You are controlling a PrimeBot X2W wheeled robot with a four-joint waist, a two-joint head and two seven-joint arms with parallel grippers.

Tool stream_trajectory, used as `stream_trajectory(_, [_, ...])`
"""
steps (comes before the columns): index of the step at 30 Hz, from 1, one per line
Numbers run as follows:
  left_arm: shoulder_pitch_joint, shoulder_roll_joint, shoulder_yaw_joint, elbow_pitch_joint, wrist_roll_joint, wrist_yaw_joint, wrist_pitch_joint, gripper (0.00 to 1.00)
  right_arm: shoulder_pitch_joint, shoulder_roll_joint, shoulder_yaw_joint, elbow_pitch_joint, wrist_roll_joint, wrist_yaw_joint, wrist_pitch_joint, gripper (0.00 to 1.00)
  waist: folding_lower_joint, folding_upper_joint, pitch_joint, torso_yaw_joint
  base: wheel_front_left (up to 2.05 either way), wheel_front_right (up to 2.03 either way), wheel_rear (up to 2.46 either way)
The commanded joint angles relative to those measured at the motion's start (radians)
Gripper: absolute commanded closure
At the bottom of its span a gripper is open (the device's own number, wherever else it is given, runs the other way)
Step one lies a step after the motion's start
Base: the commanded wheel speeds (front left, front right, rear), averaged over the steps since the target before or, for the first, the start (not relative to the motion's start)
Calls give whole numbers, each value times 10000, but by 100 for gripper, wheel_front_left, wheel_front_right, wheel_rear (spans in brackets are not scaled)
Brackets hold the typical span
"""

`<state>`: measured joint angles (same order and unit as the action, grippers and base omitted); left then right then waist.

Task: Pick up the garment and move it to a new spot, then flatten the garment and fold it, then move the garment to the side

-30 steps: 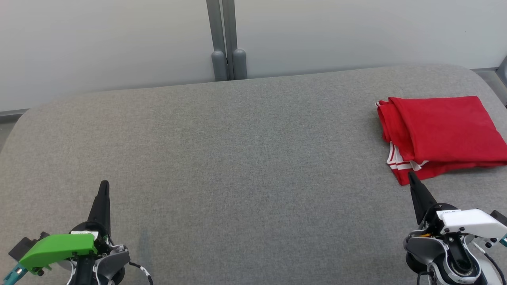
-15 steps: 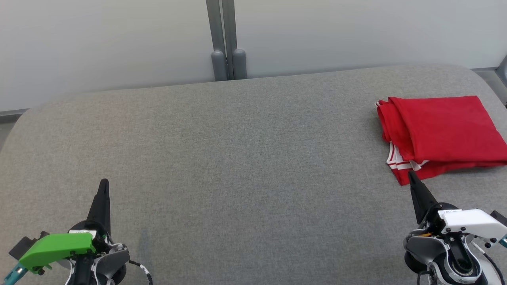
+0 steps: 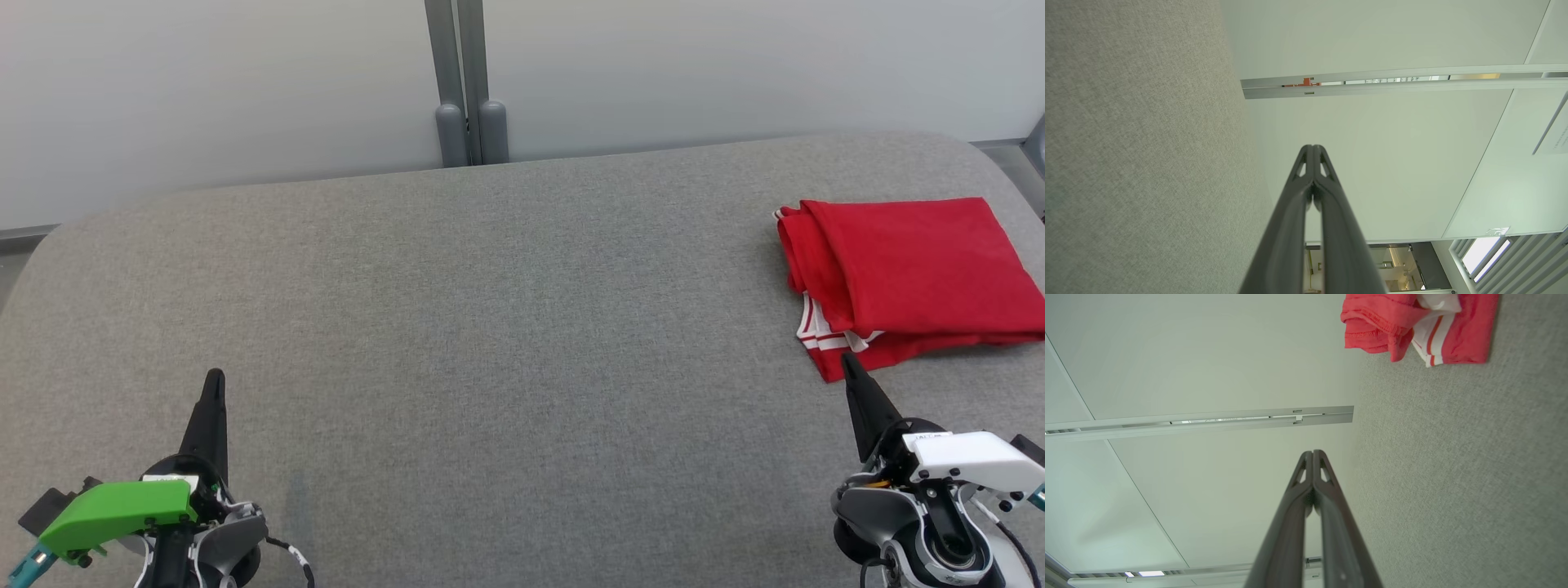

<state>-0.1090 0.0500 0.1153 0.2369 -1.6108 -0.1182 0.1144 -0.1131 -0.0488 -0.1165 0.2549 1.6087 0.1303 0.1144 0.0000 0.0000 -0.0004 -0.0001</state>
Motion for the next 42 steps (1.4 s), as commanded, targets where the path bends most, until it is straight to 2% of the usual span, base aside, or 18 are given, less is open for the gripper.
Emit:
stream_trajectory(1, [-113,3,26,-12,-14,11,46,100,-108,-5,-23,-40,49,7,50,100,0,0,0,0,0,0,0])
stream_trajectory(42, [-113,3,26,-12,-13,12,46,100,-108,-6,-22,-38,48,7,51,100,0,0,0,0,0,0,0])
